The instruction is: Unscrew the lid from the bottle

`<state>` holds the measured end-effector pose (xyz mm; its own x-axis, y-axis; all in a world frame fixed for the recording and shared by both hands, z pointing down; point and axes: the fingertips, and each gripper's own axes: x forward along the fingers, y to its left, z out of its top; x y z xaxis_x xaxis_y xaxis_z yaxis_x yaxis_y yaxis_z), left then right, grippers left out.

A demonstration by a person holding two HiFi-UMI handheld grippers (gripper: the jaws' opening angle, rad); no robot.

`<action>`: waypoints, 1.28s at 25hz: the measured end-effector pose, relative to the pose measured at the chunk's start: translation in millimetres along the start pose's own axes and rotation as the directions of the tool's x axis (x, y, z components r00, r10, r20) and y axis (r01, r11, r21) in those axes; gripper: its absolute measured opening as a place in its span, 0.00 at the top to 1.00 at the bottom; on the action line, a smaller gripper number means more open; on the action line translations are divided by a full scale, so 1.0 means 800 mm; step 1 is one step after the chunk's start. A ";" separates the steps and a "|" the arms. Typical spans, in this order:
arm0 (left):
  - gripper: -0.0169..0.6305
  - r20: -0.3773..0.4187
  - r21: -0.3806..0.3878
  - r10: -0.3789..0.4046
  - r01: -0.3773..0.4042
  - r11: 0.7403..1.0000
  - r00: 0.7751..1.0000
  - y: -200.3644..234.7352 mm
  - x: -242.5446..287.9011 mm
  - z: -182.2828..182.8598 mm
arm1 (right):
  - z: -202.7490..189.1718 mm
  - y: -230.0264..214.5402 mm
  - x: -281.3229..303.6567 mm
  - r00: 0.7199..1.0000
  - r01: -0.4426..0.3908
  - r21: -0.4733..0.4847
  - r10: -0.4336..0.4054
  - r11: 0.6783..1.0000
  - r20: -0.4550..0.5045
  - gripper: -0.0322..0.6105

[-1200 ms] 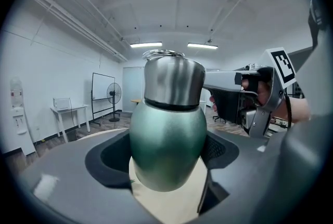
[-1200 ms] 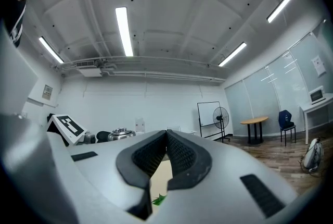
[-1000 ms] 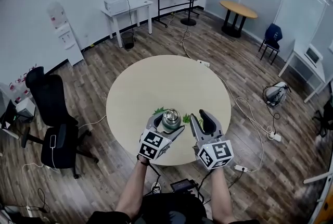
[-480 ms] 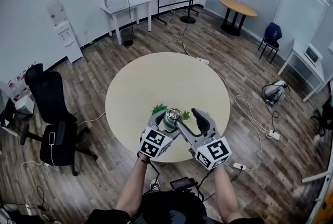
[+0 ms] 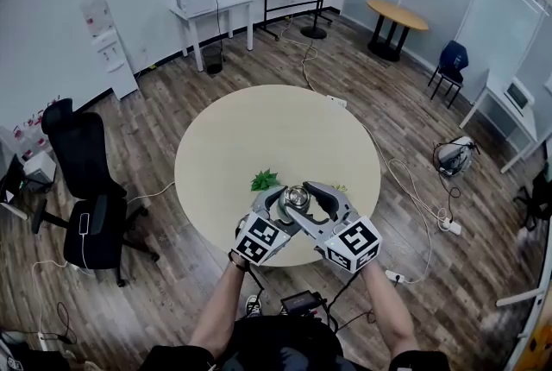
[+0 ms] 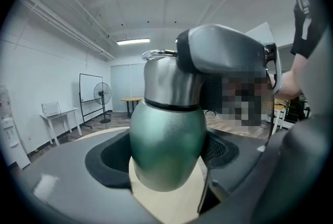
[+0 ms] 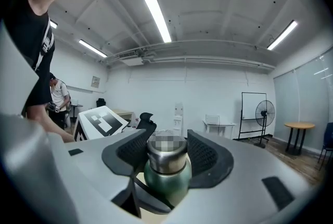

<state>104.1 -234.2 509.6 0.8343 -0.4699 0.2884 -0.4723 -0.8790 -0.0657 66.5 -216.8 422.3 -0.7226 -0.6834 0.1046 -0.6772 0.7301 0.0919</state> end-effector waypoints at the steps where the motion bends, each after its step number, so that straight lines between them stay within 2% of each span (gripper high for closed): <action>1: 0.38 -0.001 0.006 -0.013 0.013 1.000 1.000 -0.002 -0.001 -0.001 | -0.001 0.002 -0.001 1.000 -0.023 -0.004 0.023 1.000 -0.006 0.57; 4: 0.38 0.003 0.040 -0.085 0.085 0.996 0.996 -0.013 -0.004 -0.001 | 0.001 0.015 -0.007 0.991 -0.131 -0.073 0.129 0.989 -0.024 0.57; 7: 0.38 0.009 0.082 -0.182 0.181 0.980 0.983 -0.027 -0.009 0.000 | 0.003 0.028 -0.014 0.963 -0.268 -0.133 0.263 0.954 -0.057 0.57; 10: 0.38 0.005 0.094 -0.232 0.230 0.969 0.973 -0.031 -0.012 -0.004 | 0.000 0.032 -0.011 0.942 -0.333 -0.133 0.323 0.933 -0.089 0.57; 13: 0.38 0.012 0.063 -0.185 0.183 0.981 0.983 -0.020 -0.006 -0.009 | -0.002 0.024 -0.007 0.959 -0.281 -0.054 0.279 0.958 -0.048 0.55; 16: 0.38 0.013 0.021 -0.121 0.121 0.992 0.993 -0.012 0.002 -0.015 | 0.006 0.009 -0.006 0.986 -0.166 0.030 0.165 0.986 0.028 0.42; 19: 0.38 0.013 -0.004 -0.049 0.050 0.999 0.999 0.005 0.005 -0.019 | 0.005 -0.003 0.005 0.998 -0.053 0.059 0.051 0.997 0.039 0.43; 23: 0.38 0.036 -0.022 0.050 -0.049 0.999 0.998 0.024 0.005 -0.013 | 0.001 -0.018 0.012 0.998 0.059 0.073 -0.060 0.996 0.016 0.46; 27: 0.38 0.074 -0.064 0.085 -0.080 0.995 0.994 0.042 0.012 0.014 | 0.034 -0.030 0.002 0.991 0.087 0.109 -0.097 0.990 0.088 0.47; 29: 0.38 0.067 -0.083 0.082 -0.077 0.994 0.994 0.040 0.010 0.008 | 0.026 -0.026 -0.006 0.992 0.106 0.064 -0.110 0.992 0.057 0.42; 32: 0.38 0.062 -0.034 0.075 -0.073 0.997 0.995 0.050 0.017 0.012 | 0.022 -0.037 0.001 0.993 0.103 0.063 -0.107 0.993 0.058 0.45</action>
<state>99.8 -276.3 501.6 0.8122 -0.5390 0.2231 -0.5418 -0.8388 -0.0538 83.7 -239.3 401.9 -0.6532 -0.7563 0.0365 -0.7553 0.6542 0.0400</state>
